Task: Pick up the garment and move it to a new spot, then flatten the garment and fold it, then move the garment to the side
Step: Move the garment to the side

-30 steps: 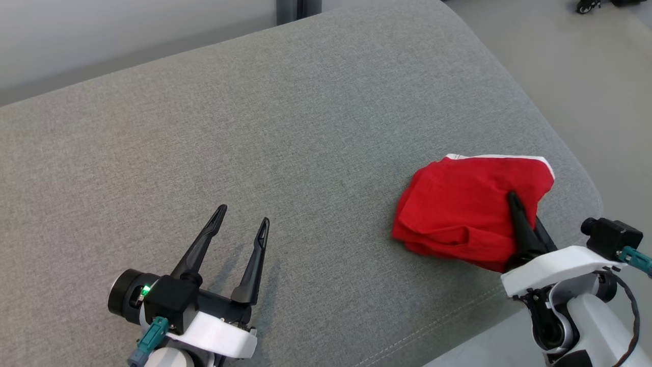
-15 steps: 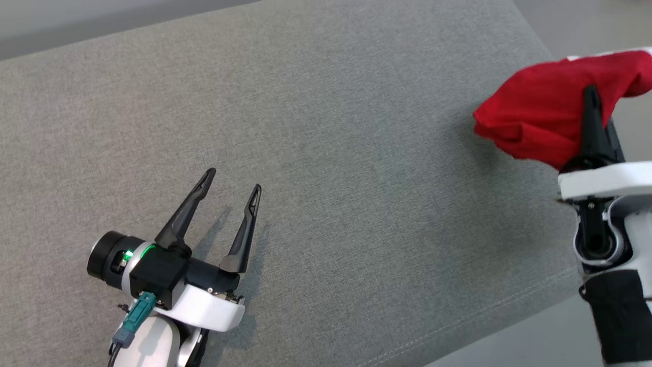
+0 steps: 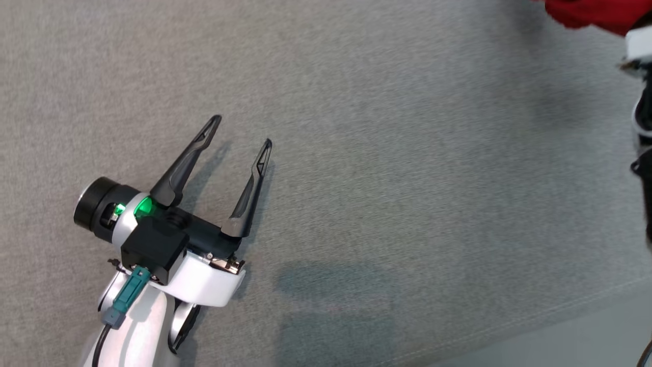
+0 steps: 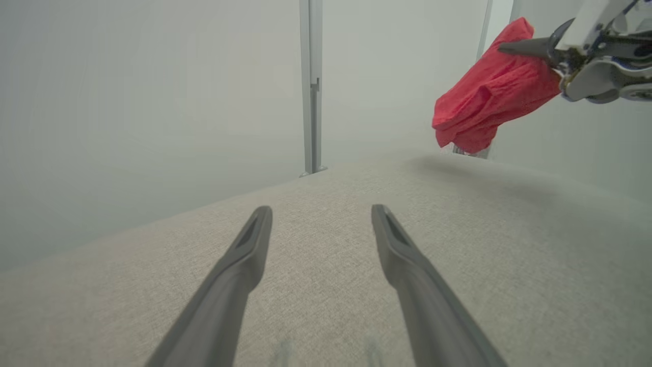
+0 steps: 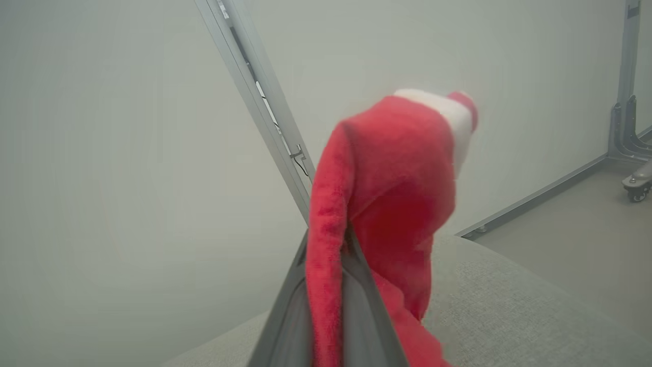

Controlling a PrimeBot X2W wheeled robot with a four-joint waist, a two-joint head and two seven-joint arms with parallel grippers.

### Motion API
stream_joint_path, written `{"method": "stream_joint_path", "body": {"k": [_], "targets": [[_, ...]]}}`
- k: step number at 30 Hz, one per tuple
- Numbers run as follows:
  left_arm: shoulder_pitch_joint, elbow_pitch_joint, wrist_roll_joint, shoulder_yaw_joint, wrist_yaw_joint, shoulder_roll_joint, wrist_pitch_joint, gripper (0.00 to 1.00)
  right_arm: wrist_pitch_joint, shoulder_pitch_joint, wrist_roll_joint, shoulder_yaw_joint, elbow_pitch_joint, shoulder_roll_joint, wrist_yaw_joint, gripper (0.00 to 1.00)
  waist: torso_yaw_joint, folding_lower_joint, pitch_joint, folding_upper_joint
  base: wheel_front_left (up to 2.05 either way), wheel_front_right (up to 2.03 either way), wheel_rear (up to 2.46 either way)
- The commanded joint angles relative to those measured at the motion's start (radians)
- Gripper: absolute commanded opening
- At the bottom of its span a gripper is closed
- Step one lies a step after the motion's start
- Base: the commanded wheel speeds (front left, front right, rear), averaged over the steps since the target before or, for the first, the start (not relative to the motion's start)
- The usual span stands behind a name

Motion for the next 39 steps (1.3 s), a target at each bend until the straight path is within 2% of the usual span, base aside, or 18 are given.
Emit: {"method": "stream_joint_path", "body": {"k": [1, 6, 13, 17, 20, 26, 33, 34, 36, 37, 39], "targets": [[-0.032, -0.041, 0.004, 0.025, -0.006, 0.010, 0.003, 1.00, -0.011, -0.028, -0.020, -0.001, -0.005, -0.015, 0.000, 0.00, 0.041, 0.0000, 0.048, -0.0001, 0.00, 0.00, 0.00], [-0.063, -0.116, 0.009, 0.012, -0.006, 0.015, 0.031, 1.00, -0.011, -0.141, -0.060, -0.039, 0.059, -0.019, 0.000, 0.00, 0.078, 0.0000, 0.108, -0.0001, 0.00, 0.00, 0.00], [-0.085, -0.236, 0.026, 0.002, 0.001, 0.024, 0.086, 1.00, -0.011, -0.219, -0.137, -0.172, 0.051, -0.047, 0.000, 0.00, 0.108, 0.0000, 0.170, -0.0001, 0.00, 0.00, 0.00], [-0.076, -0.270, 0.029, 0.007, 0.007, 0.035, 0.107, 1.00, -0.011, -0.194, -0.202, -0.287, 0.067, -0.059, 0.000, 0.00, 0.105, 0.0000, 0.200, -0.0001, 0.00, 0.00, 0.00], [-0.068, -0.281, 0.028, 0.010, 0.010, 0.043, 0.116, 1.00, -0.011, -0.161, -0.251, -0.368, 0.086, -0.043, 0.000, 0.00, 0.090, 0.0000, 0.214, -0.0001, 0.00, 0.00, 0.00], [-0.059, -0.274, 0.023, 0.013, 0.014, 0.054, 0.122, 1.00, -0.011, -0.100, -0.342, -0.452, 0.089, 0.019, 0.000, 0.00, 0.049, 0.0000, 0.206, -0.0001, 0.00, 0.00, 0.00], [-0.062, -0.267, 0.016, -0.002, 0.013, 0.058, 0.128, 1.00, -0.011, -0.085, -0.477, -0.573, 0.184, 0.021, 0.000, 0.00, 0.038, 0.0000, 0.195, -0.0001, 0.00, 0.00, 0.00], [-0.061, -0.266, 0.015, -0.003, 0.014, 0.059, 0.129, 1.00, -0.011, -0.091, -0.491, -0.589, 0.208, 0.027, 0.000, 0.03, 0.036, 0.0000, 0.194, -0.0001, 0.00, 0.00, 0.00], [-0.058, -0.264, 0.014, -0.004, 0.015, 0.062, 0.132, 1.00, -0.011, -0.103, -0.523, -0.615, 0.259, 0.032, 0.000, 0.24, 0.033, 0.0000, 0.191, -0.0001, 0.00, 0.00, 0.00], [-0.058, -0.264, 0.014, -0.004, 0.015, 0.062, 0.132, 1.00, -0.011, -0.103, -0.523, -0.615, 0.259, 0.032, 0.000, 0.24, 0.033, 0.0000, 0.191, -0.0001, 0.00, 0.00, 0.00], [-0.056, -0.265, 0.013, -0.005, 0.016, 0.064, 0.135, 1.00, -0.011, -0.116, -0.558, -0.642, 0.311, 0.031, 0.000, 0.42, 0.030, 0.0000, 0.188, -0.0001, 0.00, 0.00, 0.00]]}}
